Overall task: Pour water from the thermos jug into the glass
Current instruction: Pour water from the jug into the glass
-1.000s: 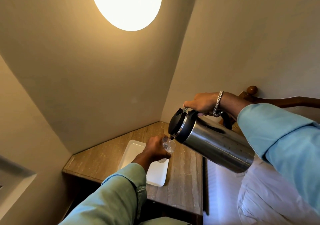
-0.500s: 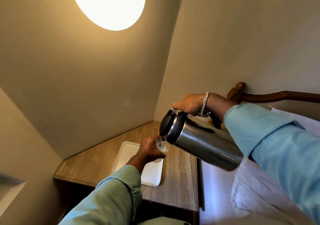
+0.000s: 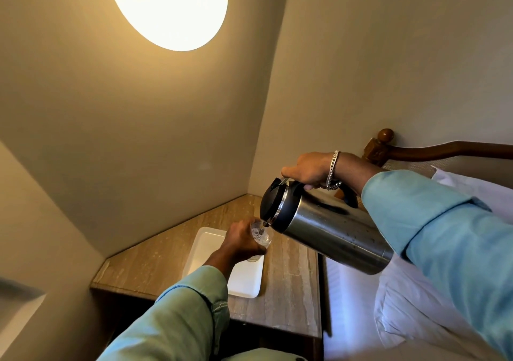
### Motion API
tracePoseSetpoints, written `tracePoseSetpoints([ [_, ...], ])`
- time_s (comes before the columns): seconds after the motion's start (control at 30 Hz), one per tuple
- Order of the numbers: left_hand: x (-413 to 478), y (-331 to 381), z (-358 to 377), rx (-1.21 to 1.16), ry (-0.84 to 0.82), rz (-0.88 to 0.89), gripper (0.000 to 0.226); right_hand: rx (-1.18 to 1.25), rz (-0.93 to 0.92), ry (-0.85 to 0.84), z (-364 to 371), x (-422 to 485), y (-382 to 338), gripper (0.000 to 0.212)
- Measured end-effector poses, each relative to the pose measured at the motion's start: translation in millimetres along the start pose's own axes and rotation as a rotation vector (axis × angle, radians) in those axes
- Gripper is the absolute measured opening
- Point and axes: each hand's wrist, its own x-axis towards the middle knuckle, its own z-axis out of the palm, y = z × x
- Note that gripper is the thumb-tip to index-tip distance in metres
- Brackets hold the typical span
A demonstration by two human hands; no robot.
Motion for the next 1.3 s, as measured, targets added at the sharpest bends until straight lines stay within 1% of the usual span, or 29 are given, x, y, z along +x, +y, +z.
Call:
tracePoseSetpoints([
  [0.33, 1.9, 0.7, 2.7, 0.01, -0.004, 0.013, 0.07, -0.028, 0.002, 0.003, 3.4, 2.0, 3.1, 0.05],
  [0.5, 0.7, -1.1, 3.6, 0.017, -0.005, 0.01, 0.073, -0.003, 0.011, 0.0, 1.7, -1.4, 4.5, 0.049],
  [0.8, 0.3, 0.0, 5.8, 0.03, -0.003, 0.025, 0.076, -0.027, -0.008, 0.001, 0.0, -6.1, 3.7, 0.05],
  [0.97, 0.4, 0.3, 6.2, 0.034, -0.011, 0.028, 0.073, -0.041, -0.022, 0.005, 1.6, -7.5, 5.0, 0.05],
  [1.07, -0.8, 0.9, 5.2, 0.02, -0.003, 0.029, 0.075, -0.018, -0.03, 0.028, 4.6, -8.0, 10.2, 0.055],
  [1.2, -1.6, 3.1, 3.1, -0.019, 0.014, 0.016, 0.072, 0.116, -0.013, 0.048, 20.4, -8.0, 28.4, 0.065],
  [1.3, -2.2, 5.5, 0.4, -0.053, 0.032, -0.001, 0.073, 0.132, -0.024, 0.067, 39.7, -6.9, 38.7, 0.072],
])
